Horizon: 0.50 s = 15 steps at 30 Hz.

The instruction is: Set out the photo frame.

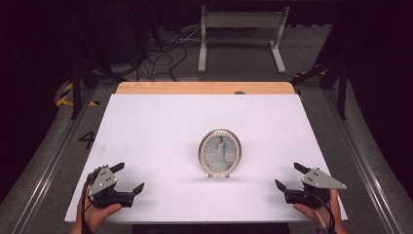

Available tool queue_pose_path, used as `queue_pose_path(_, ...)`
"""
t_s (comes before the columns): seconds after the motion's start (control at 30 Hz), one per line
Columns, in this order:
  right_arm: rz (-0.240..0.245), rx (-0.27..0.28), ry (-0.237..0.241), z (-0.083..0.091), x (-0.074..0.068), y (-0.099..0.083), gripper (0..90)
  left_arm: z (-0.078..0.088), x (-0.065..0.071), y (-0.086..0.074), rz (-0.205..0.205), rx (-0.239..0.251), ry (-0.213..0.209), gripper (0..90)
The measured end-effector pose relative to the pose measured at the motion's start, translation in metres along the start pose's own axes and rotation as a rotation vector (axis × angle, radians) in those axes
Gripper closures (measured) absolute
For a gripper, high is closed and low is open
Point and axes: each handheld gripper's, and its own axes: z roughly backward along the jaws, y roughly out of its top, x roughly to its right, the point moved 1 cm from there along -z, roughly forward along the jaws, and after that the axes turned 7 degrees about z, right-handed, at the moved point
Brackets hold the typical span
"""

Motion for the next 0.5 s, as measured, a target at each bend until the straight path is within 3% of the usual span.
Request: queue_pose_path(0.5, 0.006, 0.009, -0.006, 0.0001, 0.0003, 0.0002, 14.8, -0.0039, -0.0002, -0.0024, -0.014, -0.033, 0.005, 5.1)
